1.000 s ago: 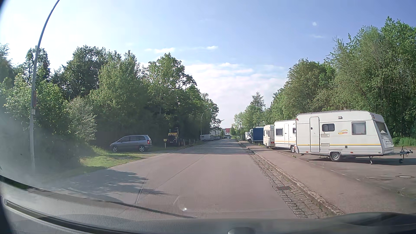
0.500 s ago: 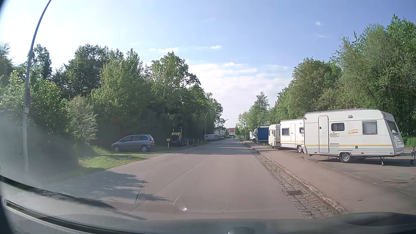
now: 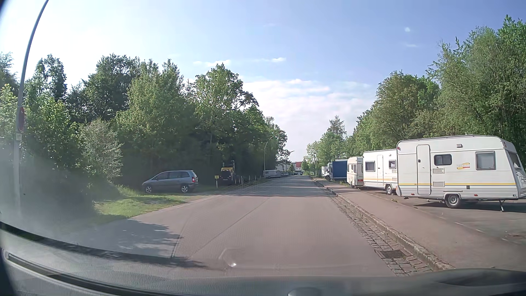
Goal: Follow the waypoints while adhering to traffic rules and regulations
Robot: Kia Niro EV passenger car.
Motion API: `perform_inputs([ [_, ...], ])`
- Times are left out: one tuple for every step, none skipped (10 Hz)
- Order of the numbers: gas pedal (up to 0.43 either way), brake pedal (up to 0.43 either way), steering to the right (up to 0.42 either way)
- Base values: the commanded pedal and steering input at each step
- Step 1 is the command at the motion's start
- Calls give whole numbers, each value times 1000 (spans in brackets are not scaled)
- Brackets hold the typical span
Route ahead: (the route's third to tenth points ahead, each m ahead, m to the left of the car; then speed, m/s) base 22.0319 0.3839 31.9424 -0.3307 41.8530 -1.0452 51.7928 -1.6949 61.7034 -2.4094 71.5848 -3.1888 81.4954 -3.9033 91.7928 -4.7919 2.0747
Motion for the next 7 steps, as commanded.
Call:
perform_inputs([
  [220,0,-74],
  [220,0,-74],
  [220,0,-74],
  [228,0,-72],
  [228,0,-61],
  [228,0,-37],
  [228,0,-20],
])
